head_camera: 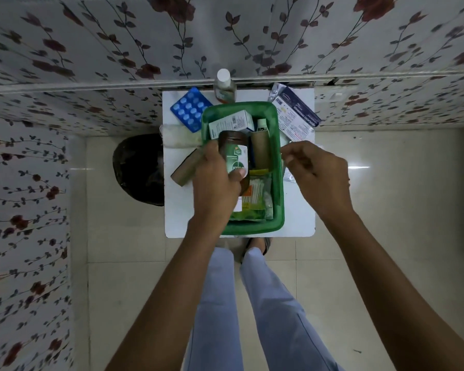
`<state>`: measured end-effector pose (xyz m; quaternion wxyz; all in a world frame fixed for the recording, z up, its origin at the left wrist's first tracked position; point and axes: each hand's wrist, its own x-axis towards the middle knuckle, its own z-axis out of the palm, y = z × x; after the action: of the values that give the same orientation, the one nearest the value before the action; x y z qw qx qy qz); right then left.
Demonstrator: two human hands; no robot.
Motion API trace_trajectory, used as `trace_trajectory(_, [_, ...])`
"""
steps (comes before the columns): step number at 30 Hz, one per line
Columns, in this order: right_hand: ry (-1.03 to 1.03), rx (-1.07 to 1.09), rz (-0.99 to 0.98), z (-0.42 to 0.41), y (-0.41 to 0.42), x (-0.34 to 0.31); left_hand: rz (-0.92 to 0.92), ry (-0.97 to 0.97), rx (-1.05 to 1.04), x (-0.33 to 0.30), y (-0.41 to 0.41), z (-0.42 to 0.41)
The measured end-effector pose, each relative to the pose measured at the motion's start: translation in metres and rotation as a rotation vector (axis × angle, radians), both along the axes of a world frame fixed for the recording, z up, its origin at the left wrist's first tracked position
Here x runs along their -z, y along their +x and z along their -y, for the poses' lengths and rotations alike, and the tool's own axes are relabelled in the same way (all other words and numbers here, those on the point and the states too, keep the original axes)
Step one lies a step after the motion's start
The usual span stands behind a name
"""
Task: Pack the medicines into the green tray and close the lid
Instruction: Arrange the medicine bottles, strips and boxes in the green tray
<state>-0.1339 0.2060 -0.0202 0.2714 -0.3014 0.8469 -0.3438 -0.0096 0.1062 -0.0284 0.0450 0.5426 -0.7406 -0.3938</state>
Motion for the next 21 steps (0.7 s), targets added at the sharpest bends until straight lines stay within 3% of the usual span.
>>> trace_trajectory(5, [0.025, 0.251, -0.103, -0.017, -0.016, 0.029, 0.213, -0.214, 0.203, 0.014, -0.009, -0.015])
trace_trajectory(10, [0.284, 0.283, -0.103, -0.029, -0.037, 0.076, 0.27, -0.276, 0.247, 0.008, -0.009, -0.016])
trace_trajectory(13, [0.382, 0.256, -0.008, -0.026, -0.041, 0.091, 0.119, -0.344, 0.172, 0.004, 0.002, -0.007])
trace_trajectory(16, [0.39, 0.247, -0.033, -0.021, -0.037, 0.1, 0.015, -0.369, 0.029, 0.007, 0.021, 0.008])
trace_trajectory(19, [0.363, 0.317, -0.046, -0.019, -0.032, 0.102, 0.023, -0.237, -0.113, 0.029, 0.043, 0.028])
trace_trajectory(21, [0.306, 0.35, -0.036, -0.018, -0.03, 0.098, 0.098, -0.183, -0.084, 0.047, 0.053, 0.04])
